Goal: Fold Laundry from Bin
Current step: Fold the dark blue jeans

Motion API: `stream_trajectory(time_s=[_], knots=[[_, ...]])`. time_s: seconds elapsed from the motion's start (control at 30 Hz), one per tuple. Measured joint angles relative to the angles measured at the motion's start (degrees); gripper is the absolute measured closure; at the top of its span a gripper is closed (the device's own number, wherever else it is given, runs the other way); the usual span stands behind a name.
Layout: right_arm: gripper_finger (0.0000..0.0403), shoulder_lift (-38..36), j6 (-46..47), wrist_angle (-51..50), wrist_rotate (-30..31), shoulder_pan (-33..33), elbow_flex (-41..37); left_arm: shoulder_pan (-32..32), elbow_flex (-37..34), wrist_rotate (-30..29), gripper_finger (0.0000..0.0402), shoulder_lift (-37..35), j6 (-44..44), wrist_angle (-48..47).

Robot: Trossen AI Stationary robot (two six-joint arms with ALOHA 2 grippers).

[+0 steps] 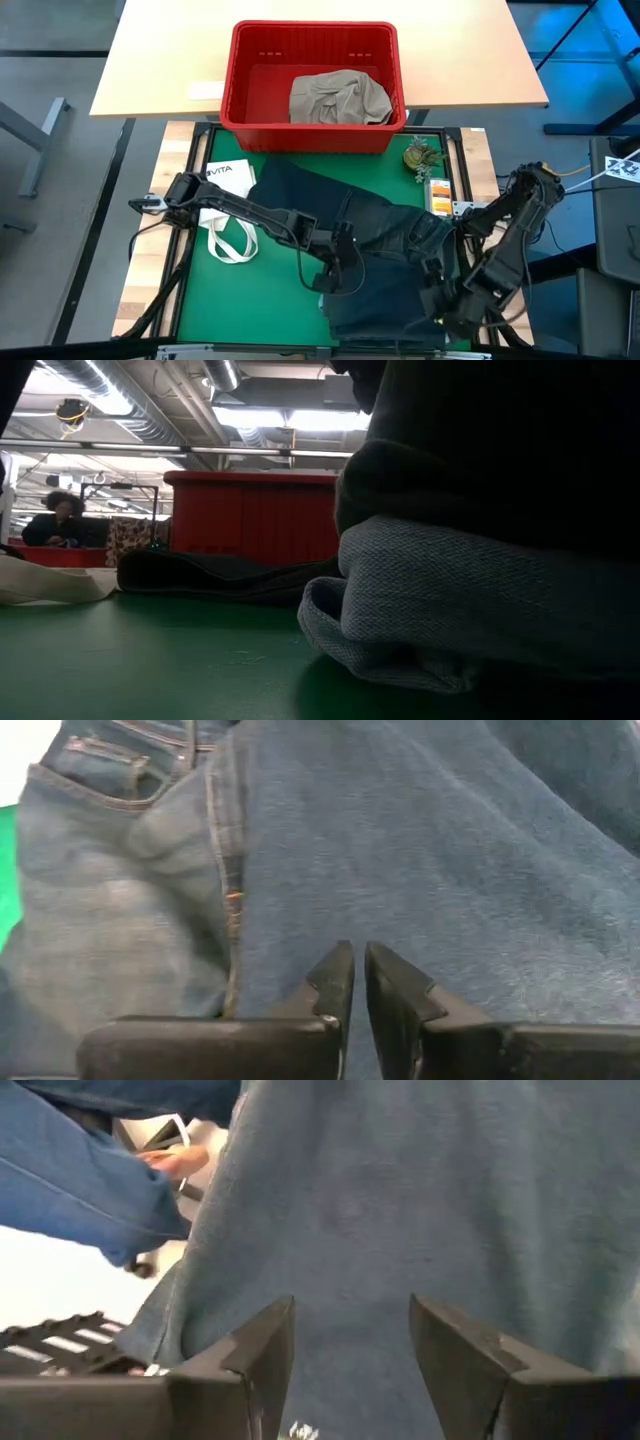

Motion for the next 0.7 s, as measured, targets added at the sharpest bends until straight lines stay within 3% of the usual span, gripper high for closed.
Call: stream_trajectory(time_s=[0.13,0.27,0.47,0.7], knots=[[0.0205,0.0,1.7,5.6,1.7,2.0,-5.0,-0.7,0.0,-2.9,0.0394,2.5,0.0,-0.4],[0.0205,0.0,6.6,10.7,-0.9,3.3,-11.3,-0.5,0.0,-6.4,0.0399,5.0,-0.4,-3.0],[0.0205,0.0,14.9,18.3,-3.4,6.8,-20.1,-0.4,0.2,-6.9,0.04,8.5,-1.0,-5.7],[0.0205,0.0,18.1,19.1,-3.9,8.9,-21.3,-0.4,0.2,-7.3,0.0398,8.3,-0.6,-6.9]])
